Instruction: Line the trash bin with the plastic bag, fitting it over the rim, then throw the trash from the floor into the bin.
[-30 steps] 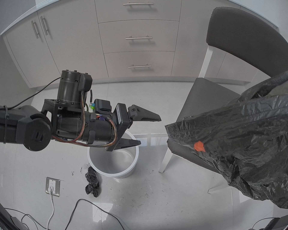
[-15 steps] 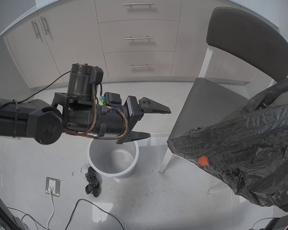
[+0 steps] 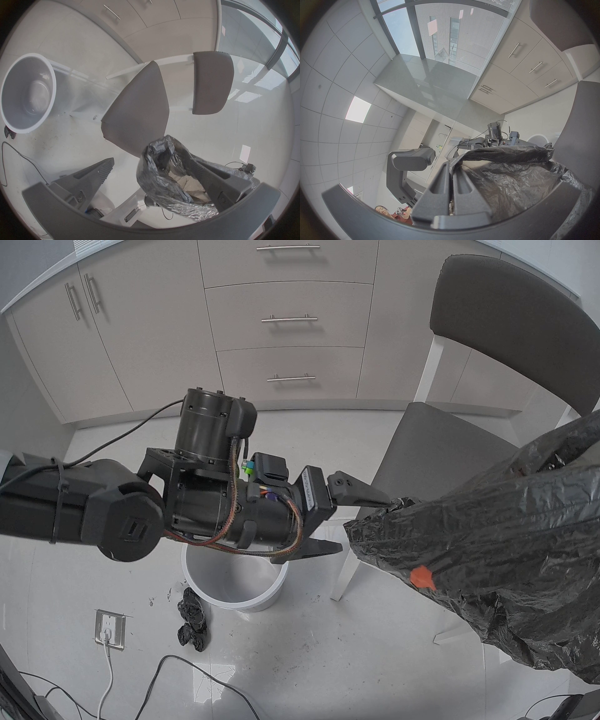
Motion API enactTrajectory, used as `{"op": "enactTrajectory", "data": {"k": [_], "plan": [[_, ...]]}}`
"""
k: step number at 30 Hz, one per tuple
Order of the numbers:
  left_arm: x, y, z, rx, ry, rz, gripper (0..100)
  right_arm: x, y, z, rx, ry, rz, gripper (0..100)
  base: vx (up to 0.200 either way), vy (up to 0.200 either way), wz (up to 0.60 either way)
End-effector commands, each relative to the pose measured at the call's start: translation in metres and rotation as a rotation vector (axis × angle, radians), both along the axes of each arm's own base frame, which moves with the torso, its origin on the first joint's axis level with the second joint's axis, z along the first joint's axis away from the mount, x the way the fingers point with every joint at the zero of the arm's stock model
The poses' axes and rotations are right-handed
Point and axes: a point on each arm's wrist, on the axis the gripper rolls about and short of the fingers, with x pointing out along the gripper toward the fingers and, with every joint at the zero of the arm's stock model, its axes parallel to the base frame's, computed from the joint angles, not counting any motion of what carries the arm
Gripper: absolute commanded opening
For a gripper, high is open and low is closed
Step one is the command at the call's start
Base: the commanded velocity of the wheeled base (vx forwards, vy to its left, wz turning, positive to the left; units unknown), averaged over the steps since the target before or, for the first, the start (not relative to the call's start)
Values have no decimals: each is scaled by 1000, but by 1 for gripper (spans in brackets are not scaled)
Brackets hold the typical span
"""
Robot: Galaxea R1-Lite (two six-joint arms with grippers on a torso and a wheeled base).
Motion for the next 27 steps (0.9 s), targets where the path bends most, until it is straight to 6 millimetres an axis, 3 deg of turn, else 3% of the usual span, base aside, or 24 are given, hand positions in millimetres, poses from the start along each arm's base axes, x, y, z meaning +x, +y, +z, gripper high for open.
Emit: {"op": "enactTrajectory", "data": {"k": [1,19,27], "plan": [[-7,-8,-2,6,7,-29,100,0,0,0,1,0,-4,0,0,0,0],[-8,-9,-21,47,53,-33,100,2,1,0,0,4,-4,0,0,0,0],[-7,-20,-34,70,71,-52,100,2,1,0,0,3,-4,0,0,0,0]]}}
